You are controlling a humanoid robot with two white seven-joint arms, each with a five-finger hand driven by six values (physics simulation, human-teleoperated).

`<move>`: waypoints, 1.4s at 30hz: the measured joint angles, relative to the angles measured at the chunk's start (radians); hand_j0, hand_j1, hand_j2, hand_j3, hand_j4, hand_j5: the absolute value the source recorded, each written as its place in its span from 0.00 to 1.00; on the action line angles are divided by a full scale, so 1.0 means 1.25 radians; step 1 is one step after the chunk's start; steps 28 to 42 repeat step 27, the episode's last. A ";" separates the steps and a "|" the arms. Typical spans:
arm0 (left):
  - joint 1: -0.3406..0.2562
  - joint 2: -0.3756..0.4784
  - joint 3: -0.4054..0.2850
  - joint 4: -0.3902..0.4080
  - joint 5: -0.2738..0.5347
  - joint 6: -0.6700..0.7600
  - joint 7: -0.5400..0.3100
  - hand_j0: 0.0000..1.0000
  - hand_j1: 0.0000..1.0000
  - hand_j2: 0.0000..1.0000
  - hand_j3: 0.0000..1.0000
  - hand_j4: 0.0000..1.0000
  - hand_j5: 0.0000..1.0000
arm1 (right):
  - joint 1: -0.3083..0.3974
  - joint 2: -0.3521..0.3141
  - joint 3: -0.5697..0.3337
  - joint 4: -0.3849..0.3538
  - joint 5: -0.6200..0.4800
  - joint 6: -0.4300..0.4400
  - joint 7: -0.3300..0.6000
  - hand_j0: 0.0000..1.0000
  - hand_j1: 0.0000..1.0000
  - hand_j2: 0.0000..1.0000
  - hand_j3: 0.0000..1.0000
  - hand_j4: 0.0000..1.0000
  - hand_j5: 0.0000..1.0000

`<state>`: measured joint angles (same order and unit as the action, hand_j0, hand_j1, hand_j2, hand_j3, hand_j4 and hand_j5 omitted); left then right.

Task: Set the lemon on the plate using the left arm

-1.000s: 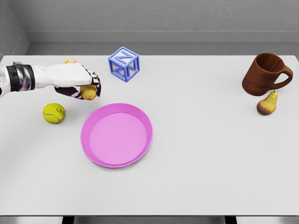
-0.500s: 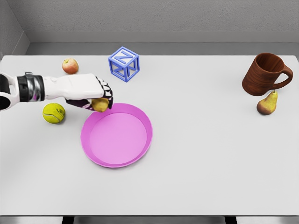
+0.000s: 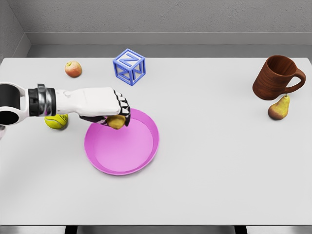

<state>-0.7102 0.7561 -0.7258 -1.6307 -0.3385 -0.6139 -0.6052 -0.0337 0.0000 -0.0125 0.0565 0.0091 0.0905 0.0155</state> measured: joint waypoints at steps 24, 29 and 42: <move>-0.005 0.204 0.012 -0.019 0.180 0.000 0.086 1.00 1.00 1.00 1.00 1.00 1.00 | 0.000 0.000 0.000 0.000 0.000 0.000 0.000 1.00 1.00 1.00 1.00 1.00 1.00; -0.002 0.236 0.011 -0.007 0.185 0.001 0.107 1.00 1.00 1.00 1.00 1.00 1.00 | 0.000 0.000 0.000 0.000 0.000 0.000 0.000 1.00 1.00 1.00 1.00 1.00 1.00; -0.002 0.236 0.011 -0.007 0.185 0.001 0.107 1.00 1.00 1.00 1.00 1.00 1.00 | 0.000 0.000 0.000 0.000 0.000 0.000 0.000 1.00 1.00 1.00 1.00 1.00 1.00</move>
